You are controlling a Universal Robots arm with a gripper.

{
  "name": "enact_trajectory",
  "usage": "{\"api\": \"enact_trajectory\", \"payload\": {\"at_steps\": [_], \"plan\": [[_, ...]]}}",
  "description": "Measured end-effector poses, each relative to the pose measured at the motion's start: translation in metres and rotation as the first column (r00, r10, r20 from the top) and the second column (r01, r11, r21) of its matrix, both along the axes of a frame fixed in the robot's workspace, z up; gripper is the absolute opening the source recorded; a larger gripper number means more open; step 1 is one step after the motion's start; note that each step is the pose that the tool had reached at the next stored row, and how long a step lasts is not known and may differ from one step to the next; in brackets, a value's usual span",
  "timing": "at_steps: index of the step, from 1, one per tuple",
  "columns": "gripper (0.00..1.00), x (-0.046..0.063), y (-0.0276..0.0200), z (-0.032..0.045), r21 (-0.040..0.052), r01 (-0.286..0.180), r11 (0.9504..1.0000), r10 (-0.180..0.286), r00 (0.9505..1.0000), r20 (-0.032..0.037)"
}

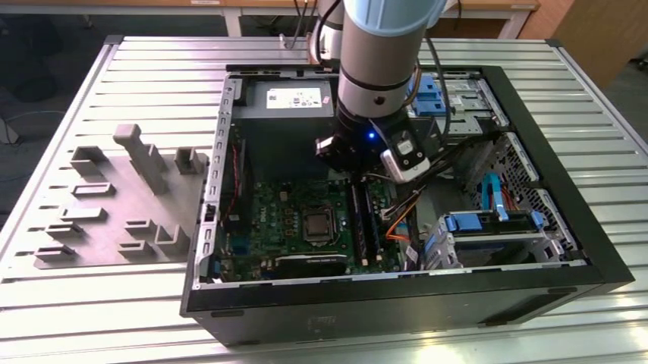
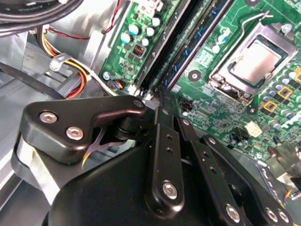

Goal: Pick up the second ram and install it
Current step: 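Press down the second ram until it locks into place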

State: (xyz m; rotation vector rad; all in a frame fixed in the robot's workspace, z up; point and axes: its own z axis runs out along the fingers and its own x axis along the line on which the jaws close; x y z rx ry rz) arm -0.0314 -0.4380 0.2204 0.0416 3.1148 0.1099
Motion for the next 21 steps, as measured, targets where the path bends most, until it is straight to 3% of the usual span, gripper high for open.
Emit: {"api": "enact_trajectory", "payload": {"at_steps": [21], "plan": [[0.11, 0.0, 0.0, -0.0046, 0.0001, 0.0, 1.0, 0.0, 1.0, 0.0]]}}
